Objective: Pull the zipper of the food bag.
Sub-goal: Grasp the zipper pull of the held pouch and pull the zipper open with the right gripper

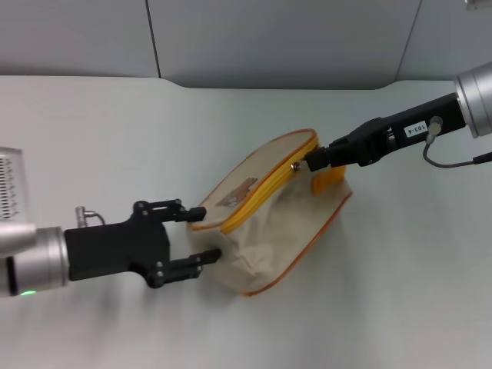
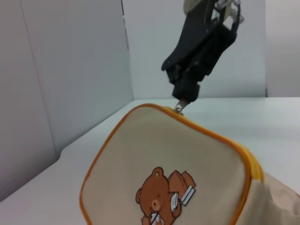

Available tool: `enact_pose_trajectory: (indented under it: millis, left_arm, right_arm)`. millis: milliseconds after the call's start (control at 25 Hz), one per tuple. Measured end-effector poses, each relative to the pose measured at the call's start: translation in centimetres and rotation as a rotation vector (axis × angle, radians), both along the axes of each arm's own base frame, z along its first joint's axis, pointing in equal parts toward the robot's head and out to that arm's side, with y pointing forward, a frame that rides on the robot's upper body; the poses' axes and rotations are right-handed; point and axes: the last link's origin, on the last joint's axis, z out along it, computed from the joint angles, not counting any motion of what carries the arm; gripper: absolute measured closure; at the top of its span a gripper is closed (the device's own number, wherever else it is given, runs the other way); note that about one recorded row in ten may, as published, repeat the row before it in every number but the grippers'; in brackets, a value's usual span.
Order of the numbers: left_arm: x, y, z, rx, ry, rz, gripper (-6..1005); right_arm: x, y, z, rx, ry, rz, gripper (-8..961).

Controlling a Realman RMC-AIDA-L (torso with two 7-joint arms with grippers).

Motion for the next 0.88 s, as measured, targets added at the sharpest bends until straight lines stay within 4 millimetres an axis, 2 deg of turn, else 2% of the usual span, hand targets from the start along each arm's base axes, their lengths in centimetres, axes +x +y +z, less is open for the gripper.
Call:
enact_pose_trajectory:
  millis: [80,280,360,560,680,800,880]
  left_arm:
    - [0.2,0.4,-0.5,0.006,-0.003,0.014,186]
    - [0.9,0.4,-0.7,-0.017,-0.031,0.002,369]
    - [1.1,0.3,-0.7,-0.025,-0.042,-0.002,483]
    - [2.6,0.6,-0.6,-0.085,-0.097,0.007,605]
    - [3.4,1.6,-0.8,-0.116,-0.115,0.071,677]
    - [3.6,2.0,-0.9,-0.116,-0.120,0.103,748]
    - [3.6,2.3,-0.9,-0.111,-0.122,0.120,755]
  right_arm:
    - [0.1,-0.1,0.0,-0.001,0.000,-0.003,951]
    - [0.1,-0.2,-0.1,-0.010,-0.004,0.000,951]
    - [0.1,-0.2,-0.1,-0.013,-0.004,0.000,951]
    - [-0.7,-0.6,-0.6,-0.065,-0.004,0.025,951]
    - [-1.7,-1.3,-1.0,-0.123,-0.004,0.068,951]
    - [-2.0,-1.5,-1.2,-0.144,-0.010,0.087,951]
    - [-2.4,-1.9,-1.4,-0.175,-0.013,0.119,951]
